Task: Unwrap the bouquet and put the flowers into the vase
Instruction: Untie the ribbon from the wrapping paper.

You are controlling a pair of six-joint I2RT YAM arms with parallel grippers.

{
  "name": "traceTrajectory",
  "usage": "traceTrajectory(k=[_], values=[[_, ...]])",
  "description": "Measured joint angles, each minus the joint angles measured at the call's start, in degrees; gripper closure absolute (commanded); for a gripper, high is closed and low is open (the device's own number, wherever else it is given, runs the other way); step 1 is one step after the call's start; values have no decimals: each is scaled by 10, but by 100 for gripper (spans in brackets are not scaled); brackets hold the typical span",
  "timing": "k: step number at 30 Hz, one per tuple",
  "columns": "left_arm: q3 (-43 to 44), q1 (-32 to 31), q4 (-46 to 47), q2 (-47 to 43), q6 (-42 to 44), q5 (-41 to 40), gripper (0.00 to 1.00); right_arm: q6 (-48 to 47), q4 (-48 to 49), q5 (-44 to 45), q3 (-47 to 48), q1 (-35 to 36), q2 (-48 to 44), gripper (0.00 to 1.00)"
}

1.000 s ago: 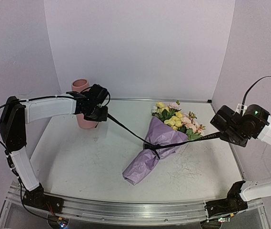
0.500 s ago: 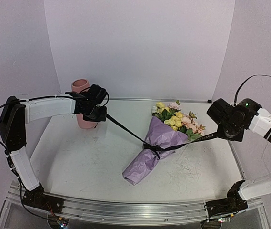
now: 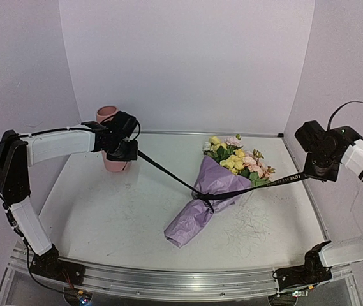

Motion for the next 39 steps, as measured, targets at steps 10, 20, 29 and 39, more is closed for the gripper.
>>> traceTrajectory(k=[10,20,29,39], values=[[-10,26,0,-6,0,0,100,-39,10,4,43,-39,24,100],[-12,40,0,-12,0,0,100,-60,11,28,65,-48,28,100],[-12,46,0,-30,2,-6,100,-68,11,57,94,-54,24,100],[-24,48,0,-63,6,-19,99,-75,11,76,116,-54,-4,100]])
